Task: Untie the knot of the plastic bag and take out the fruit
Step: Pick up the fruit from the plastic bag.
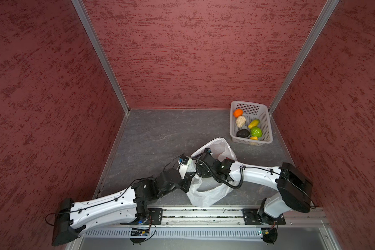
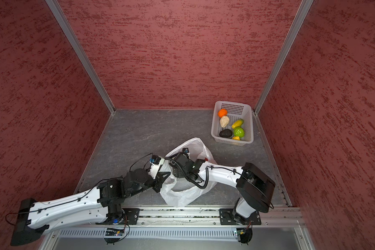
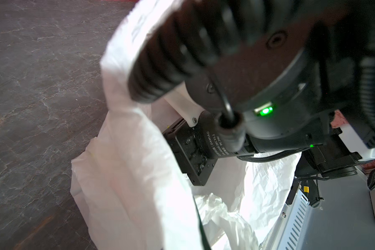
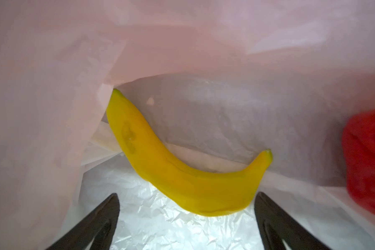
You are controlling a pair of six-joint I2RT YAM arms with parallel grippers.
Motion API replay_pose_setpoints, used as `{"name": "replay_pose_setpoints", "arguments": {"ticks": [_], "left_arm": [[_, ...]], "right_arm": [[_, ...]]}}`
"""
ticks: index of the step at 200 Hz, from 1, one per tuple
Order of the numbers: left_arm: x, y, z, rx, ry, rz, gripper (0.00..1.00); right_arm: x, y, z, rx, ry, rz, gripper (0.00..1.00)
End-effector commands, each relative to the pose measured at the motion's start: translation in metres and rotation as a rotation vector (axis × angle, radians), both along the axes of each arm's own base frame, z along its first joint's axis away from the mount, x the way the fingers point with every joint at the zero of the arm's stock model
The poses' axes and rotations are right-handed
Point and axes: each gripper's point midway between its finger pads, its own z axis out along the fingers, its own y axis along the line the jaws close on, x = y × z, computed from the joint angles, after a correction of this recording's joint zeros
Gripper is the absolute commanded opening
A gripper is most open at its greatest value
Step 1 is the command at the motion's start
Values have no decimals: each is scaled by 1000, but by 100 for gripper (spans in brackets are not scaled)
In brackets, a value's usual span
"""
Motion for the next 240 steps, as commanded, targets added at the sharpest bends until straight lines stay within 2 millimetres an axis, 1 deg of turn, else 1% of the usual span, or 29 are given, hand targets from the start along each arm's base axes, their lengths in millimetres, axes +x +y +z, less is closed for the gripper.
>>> {"name": "replay_pose_setpoints", "arguments": {"ticks": [1, 38, 61, 77, 86, 105, 121, 162, 193, 220, 240], "left_arm": [[0, 4, -4, 3, -3, 14, 0], [1, 6, -3, 1, -10, 20, 0], [1, 6, -3, 4, -9, 19, 0], [1, 6, -2, 4, -10, 18, 0], [1, 7, -3, 6, -10, 19, 0], [1, 7, -3, 6, -10, 20, 0], [1, 7, -3, 4, -11, 21, 0], [2, 7, -2, 2, -14, 21, 0], [2, 7, -1, 1, -17, 24, 0], [3, 6, 0, -3, -20, 25, 0], [5, 4, 1, -2, -20, 26, 0]], "right_arm": [[4, 11, 5, -59, -37, 125, 98], [10, 13, -8, -154, -45, 188, 98], [7, 16, -26, -205, 9, 223, 98], [6, 12, -36, -247, 33, 212, 98], [8, 10, -35, -252, 27, 195, 97], [9, 5, -33, -256, 13, 172, 86], [10, 2, -32, -263, 9, 162, 72], [8, -2, -30, -259, 6, 154, 56], [6, -2, -27, -243, 4, 155, 37], [3, -2, -23, -218, -1, 157, 28], [1, -2, -20, -200, -3, 163, 26]]}}
